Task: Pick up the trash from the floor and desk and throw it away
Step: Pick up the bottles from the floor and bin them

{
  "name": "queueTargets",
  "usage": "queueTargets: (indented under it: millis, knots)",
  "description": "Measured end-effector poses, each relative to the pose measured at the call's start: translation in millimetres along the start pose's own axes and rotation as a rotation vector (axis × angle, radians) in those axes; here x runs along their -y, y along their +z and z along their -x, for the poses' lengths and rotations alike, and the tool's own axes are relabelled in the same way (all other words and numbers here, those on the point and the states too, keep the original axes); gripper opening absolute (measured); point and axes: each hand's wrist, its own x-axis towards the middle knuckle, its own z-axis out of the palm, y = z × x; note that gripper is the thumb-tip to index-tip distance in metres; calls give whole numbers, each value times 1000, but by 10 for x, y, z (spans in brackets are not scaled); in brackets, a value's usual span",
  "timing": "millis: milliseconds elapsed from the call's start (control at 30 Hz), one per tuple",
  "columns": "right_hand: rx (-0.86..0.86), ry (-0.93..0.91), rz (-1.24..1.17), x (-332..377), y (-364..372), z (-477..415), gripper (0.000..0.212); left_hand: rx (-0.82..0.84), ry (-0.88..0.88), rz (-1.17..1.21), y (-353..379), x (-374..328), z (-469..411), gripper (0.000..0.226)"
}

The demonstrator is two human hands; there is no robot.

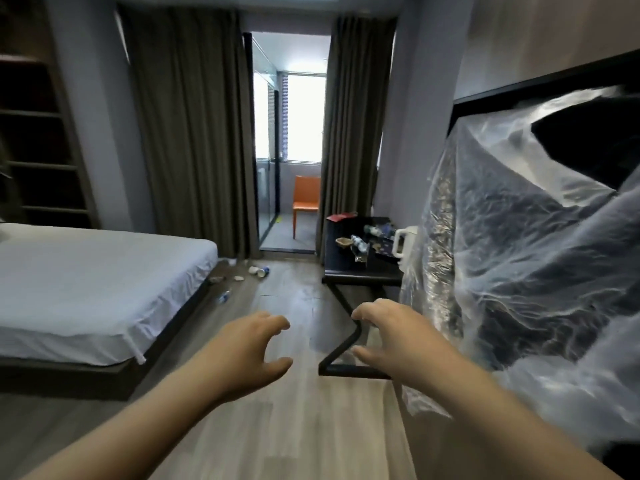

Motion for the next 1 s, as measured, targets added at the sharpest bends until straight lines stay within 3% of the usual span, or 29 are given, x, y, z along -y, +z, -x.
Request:
queueTargets:
  millis: [400,1000]
  knots:
    - [82,-148,-50,-247,814,-1965,49,27,-141,-3,400,1228,-1264,56]
    - [158,-89,-68,-613,1949,-5217,48,103,-170,27,876,3582,-3777,52]
